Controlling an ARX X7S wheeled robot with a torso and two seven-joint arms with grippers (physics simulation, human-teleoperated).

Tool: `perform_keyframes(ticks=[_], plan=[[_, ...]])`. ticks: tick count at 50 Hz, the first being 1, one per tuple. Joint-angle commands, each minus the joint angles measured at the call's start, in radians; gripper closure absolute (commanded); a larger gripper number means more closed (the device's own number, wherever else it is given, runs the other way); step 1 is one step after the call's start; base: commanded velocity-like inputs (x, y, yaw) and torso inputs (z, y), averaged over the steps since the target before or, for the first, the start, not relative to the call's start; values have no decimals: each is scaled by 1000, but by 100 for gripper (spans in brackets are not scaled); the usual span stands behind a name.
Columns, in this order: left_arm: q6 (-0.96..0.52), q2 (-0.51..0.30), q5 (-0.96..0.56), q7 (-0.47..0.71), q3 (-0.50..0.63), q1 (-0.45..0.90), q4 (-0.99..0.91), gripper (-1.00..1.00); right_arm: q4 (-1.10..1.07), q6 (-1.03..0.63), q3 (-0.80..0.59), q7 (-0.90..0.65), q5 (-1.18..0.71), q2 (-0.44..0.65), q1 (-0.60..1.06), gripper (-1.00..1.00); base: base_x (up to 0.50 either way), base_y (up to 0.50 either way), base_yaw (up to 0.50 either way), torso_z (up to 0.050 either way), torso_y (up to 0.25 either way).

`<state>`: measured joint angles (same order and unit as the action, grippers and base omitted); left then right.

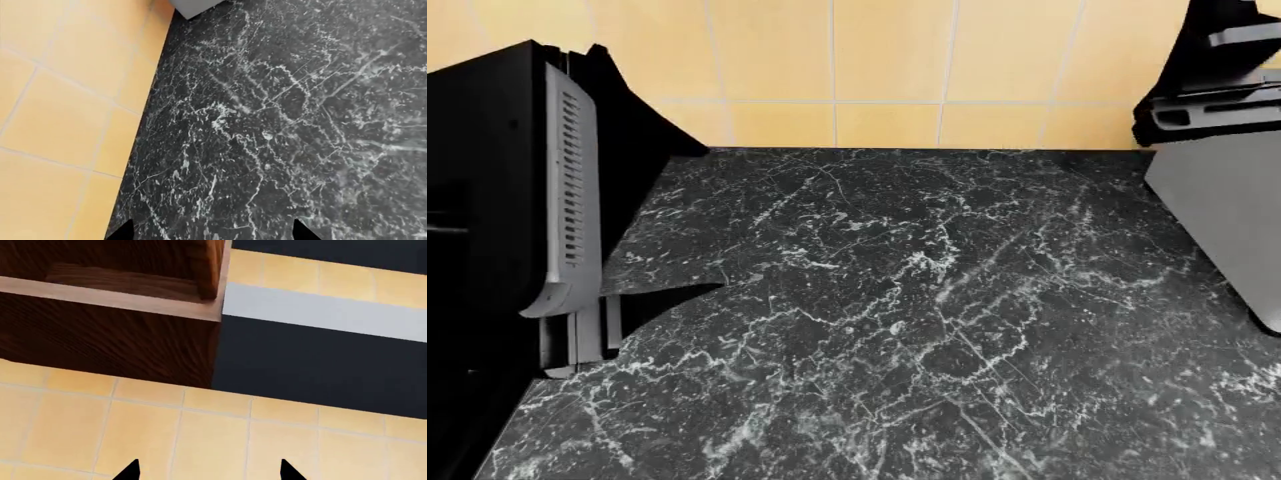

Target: Pick the banana, radish from the counter and place them in the cabinet. Then close the cabinet.

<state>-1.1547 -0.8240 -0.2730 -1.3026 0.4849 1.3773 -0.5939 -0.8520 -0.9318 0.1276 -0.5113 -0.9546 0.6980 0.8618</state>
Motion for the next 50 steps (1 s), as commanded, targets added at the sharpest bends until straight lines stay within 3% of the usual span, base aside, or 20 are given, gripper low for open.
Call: perform_keyframes(ticks=[1, 17, 37, 50], plan=[[-38, -42, -13, 33, -19, -78, -25, -100, -52, -43, 119, -75, -162, 46, 100, -100, 0, 0, 0, 0, 0], [-105, -18, -64, 50, -96, -72, -39, -100, 25, -31, 231, -178, -296, 61, 196, -100, 0, 0, 0, 0, 0], [-94, -23, -69, 75, -97, -93, -37, -100, 160, 132, 483, -238, -536, -84, 164, -100, 0, 0, 0, 0, 0], [-89, -31, -77, 86, -99, -110, -43, -100, 191, 197, 483, -245, -605, -118, 257, -100, 0, 0, 0, 0, 0]])
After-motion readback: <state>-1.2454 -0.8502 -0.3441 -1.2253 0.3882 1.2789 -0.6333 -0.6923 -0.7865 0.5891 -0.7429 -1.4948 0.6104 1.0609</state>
